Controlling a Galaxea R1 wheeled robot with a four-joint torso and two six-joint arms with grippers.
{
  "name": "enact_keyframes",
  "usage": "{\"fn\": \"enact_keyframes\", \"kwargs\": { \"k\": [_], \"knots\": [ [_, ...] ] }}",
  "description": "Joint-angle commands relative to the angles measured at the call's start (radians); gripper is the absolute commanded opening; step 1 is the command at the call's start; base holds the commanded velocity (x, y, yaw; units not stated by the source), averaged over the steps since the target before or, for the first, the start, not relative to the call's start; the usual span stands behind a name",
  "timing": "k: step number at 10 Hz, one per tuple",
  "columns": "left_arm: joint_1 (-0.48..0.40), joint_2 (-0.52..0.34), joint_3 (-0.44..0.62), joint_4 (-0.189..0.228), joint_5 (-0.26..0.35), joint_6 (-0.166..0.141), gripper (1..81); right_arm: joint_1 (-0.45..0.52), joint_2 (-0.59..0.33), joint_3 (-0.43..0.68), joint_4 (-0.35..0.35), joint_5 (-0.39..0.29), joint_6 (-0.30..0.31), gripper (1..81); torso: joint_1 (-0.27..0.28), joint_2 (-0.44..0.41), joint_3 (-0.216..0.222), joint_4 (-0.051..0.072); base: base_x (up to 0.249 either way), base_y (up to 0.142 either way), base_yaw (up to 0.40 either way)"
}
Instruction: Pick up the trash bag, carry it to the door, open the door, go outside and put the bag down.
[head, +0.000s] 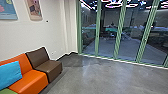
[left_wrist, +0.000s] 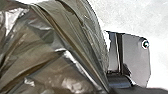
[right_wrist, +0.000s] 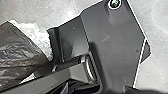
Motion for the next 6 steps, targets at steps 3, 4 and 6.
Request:
{"fn": "enact_keyframes", "kwargs": {
  "k": [3, 4, 6],
  "knots": [
    [-0.068, -0.014, 0.000, 0.003, 0.069, 0.007, 1.0, 0.046, 0.004, 0.007, -0.009, -0.054, 0.001, 81.1, 0.000, 0.000, 0.000, 0.000, 0.000, 0.000, -0.238],
    [-0.068, -0.016, 0.000, 0.003, 0.069, 0.007, 1.0, 0.046, 0.004, 0.007, -0.009, -0.054, 0.001, 81.1, 0.000, 0.000, 0.000, 0.000, 0.000, 0.000, -0.238],
    [-0.068, -0.016, 0.000, 0.003, 0.069, 0.007, 1.0, 0.046, 0.005, 0.007, -0.009, -0.054, 0.001, 81.1, 0.000, 0.000, 0.000, 0.000, 0.000, 0.000, -0.216]
  ]
}}
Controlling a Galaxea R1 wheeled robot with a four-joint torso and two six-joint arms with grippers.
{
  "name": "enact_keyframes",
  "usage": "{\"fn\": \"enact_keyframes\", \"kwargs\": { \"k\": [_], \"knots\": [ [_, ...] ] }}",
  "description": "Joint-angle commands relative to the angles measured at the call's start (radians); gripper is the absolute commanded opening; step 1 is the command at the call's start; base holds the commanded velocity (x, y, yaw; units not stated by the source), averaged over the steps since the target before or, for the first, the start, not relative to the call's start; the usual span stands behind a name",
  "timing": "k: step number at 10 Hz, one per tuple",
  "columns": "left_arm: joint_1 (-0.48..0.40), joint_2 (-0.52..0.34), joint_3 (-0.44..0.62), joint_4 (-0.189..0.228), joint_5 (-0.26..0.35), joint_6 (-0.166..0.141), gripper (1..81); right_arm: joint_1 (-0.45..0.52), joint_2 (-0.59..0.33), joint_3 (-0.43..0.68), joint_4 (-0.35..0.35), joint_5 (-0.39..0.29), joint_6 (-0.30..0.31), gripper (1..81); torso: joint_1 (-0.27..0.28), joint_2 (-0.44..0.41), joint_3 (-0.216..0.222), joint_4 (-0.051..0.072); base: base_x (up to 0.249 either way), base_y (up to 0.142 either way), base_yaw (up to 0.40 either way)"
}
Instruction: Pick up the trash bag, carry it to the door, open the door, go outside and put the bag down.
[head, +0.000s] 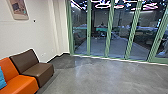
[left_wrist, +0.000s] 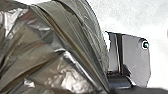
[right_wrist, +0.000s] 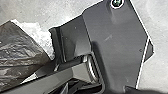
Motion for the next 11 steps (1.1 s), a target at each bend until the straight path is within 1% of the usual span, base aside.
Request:
{"fn": "enact_keyframes", "kwargs": {
  "k": [1, 5, 11],
  "knots": [
    [-0.066, -0.014, 0.000, 0.003, 0.070, 0.007, 1.0, 0.045, -0.004, 0.006, -0.009, -0.055, 0.001, 81.1, 0.000, 0.000, 0.000, 0.000, 0.000, 0.000, -0.205],
    [-0.068, -0.014, 0.000, 0.003, 0.072, 0.007, 1.0, 0.044, -0.004, 0.006, -0.011, -0.056, 0.001, 81.1, 0.000, 0.000, 0.000, 0.000, 0.000, 0.000, -0.227],
    [-0.069, -0.014, 0.000, 0.002, 0.072, 0.007, 1.0, 0.044, -0.004, 0.004, -0.011, -0.056, 0.001, 81.1, 0.000, 0.000, 0.000, 0.000, 0.000, 0.000, -0.302]
  ]
}}
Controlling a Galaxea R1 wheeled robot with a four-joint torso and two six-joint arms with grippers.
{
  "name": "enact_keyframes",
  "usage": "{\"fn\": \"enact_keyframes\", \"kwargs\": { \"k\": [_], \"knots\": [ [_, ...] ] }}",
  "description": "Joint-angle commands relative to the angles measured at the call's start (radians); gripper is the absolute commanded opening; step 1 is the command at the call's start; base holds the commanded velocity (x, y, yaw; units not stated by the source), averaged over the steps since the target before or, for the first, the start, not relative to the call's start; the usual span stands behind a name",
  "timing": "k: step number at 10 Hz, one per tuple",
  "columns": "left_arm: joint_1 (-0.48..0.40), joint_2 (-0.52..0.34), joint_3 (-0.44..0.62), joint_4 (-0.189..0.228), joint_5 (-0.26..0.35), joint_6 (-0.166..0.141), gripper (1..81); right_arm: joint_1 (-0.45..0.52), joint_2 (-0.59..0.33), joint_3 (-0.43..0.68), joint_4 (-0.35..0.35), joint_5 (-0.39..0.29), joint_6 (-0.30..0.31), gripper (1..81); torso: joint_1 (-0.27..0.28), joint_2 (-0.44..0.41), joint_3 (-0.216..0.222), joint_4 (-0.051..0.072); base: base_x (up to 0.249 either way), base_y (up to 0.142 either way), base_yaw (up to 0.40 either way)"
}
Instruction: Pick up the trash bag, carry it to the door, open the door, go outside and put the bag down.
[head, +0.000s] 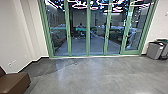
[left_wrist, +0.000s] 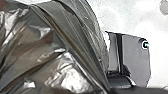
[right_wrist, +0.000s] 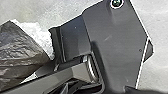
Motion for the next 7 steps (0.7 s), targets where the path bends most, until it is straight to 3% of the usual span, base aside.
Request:
{"fn": "enact_keyframes", "kwargs": {
  "k": [1, 7],
  "knots": [
    [-0.067, -0.012, 0.000, 0.002, 0.071, 0.007, 1.0, 0.045, -0.003, 0.005, -0.011, -0.056, 0.001, 81.1, 0.000, 0.000, 0.000, 0.000, 0.000, 0.000, -0.320],
    [-0.067, -0.015, 0.000, 0.000, 0.071, 0.007, 1.0, 0.045, -0.002, 0.002, -0.009, -0.056, 0.001, 81.1, 0.000, 0.000, 0.000, 0.000, 0.000, 0.000, -0.321]
  ]
}}
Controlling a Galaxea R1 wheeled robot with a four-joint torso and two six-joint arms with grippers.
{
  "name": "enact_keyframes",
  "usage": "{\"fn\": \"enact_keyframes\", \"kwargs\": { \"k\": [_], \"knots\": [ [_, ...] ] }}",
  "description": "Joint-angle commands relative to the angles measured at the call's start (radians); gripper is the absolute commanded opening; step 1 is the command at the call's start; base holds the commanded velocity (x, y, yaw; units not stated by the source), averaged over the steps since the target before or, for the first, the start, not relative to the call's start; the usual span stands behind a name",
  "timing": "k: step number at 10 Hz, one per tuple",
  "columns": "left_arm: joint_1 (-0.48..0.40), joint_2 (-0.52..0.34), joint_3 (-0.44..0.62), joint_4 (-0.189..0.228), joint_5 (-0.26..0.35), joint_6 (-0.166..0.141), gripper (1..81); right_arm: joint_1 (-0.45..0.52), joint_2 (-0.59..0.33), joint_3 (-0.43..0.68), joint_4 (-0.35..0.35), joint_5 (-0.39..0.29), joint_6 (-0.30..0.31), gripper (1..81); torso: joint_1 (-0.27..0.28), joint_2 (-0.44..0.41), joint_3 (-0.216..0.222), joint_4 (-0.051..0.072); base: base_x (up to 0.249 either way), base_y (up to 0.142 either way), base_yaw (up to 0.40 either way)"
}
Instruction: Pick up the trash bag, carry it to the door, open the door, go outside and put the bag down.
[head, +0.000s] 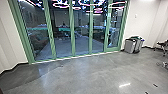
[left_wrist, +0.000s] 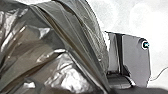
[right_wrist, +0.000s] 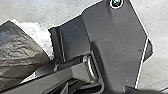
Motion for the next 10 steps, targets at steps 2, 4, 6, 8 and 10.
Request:
{"fn": "enact_keyframes", "kwargs": {
  "k": [2, 4, 6, 8, 10],
  "knots": [
    [-0.067, -0.015, 0.000, 0.000, 0.071, 0.007, 1.0, 0.045, 0.000, 0.003, -0.009, -0.055, 0.001, 81.1, 0.000, 0.000, 0.000, 0.000, 0.000, 0.000, -0.321],
    [-0.067, -0.015, 0.000, 0.000, 0.071, 0.007, 1.0, 0.045, 0.000, 0.003, -0.011, -0.055, 0.001, 81.1, 0.000, 0.000, 0.000, 0.000, 0.000, 0.000, -0.263],
    [-0.067, -0.017, 0.000, -0.001, 0.073, 0.007, 1.0, 0.045, 0.000, 0.003, -0.011, -0.055, 0.001, 81.1, 0.000, 0.000, 0.000, 0.000, 0.000, 0.000, -0.186],
    [-0.067, -0.017, 0.000, -0.001, 0.073, 0.007, 1.0, 0.045, 0.000, 0.003, -0.011, -0.055, 0.001, 81.1, 0.000, 0.000, 0.000, 0.000, 0.000, 0.000, -0.169],
    [-0.067, -0.017, 0.000, -0.001, 0.073, 0.007, 1.0, 0.046, 0.000, 0.003, -0.011, -0.054, 0.001, 81.1, 0.000, 0.000, 0.000, 0.000, 0.000, 0.000, -0.165]
  ]
}}
